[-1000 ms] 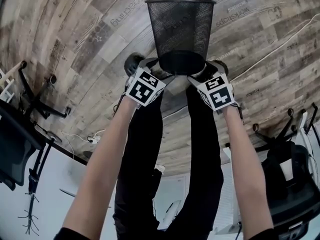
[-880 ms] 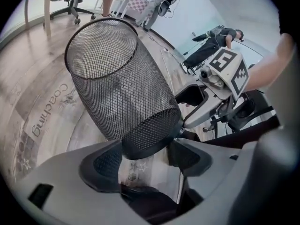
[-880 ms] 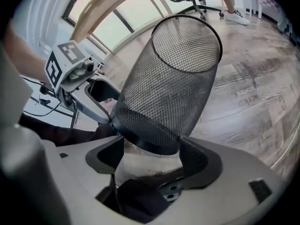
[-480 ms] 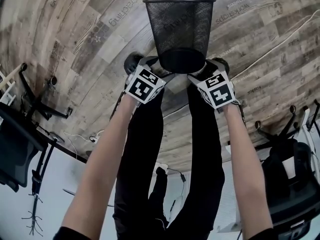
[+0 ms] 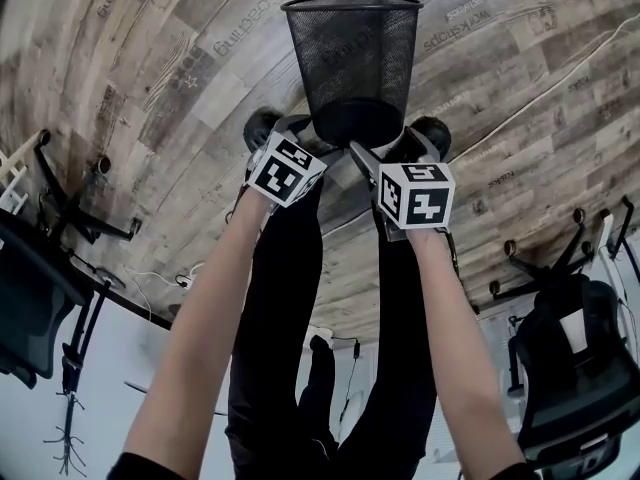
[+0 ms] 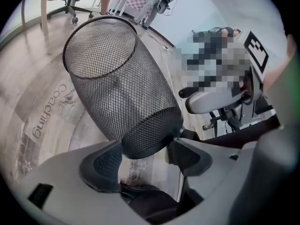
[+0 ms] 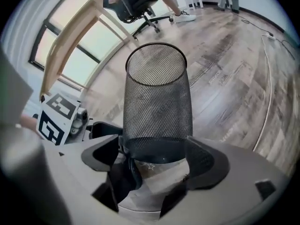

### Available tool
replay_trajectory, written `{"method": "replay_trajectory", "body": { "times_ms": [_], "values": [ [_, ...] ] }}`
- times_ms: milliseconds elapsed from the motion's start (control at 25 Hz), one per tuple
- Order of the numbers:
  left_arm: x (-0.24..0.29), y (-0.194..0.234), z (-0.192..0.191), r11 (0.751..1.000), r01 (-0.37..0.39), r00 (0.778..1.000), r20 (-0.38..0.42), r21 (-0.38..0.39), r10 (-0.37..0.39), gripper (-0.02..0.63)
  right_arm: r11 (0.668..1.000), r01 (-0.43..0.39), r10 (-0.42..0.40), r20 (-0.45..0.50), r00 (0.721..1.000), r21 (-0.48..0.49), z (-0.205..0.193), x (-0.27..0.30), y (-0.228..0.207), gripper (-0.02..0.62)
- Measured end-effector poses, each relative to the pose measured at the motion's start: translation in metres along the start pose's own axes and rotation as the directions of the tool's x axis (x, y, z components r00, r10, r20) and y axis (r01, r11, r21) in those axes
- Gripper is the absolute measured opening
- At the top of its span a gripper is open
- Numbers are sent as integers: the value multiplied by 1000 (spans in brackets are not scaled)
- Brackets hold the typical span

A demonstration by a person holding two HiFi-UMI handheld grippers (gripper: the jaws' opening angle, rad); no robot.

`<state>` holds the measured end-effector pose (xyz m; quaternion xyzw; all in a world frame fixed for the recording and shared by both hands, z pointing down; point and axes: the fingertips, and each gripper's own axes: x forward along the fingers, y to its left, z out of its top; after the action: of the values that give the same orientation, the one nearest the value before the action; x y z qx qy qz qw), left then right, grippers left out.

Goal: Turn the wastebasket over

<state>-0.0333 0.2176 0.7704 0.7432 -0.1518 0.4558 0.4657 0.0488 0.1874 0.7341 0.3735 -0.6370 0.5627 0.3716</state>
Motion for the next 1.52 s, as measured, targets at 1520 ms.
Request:
{"method": "replay_trajectory", "body": {
  "times_ms": [1520],
  "values": [
    [-106,79,187,922,-166,973,211,350,95,350,995,97,-99,-116,988,-22,0,35,-5,446]
  ]
}}
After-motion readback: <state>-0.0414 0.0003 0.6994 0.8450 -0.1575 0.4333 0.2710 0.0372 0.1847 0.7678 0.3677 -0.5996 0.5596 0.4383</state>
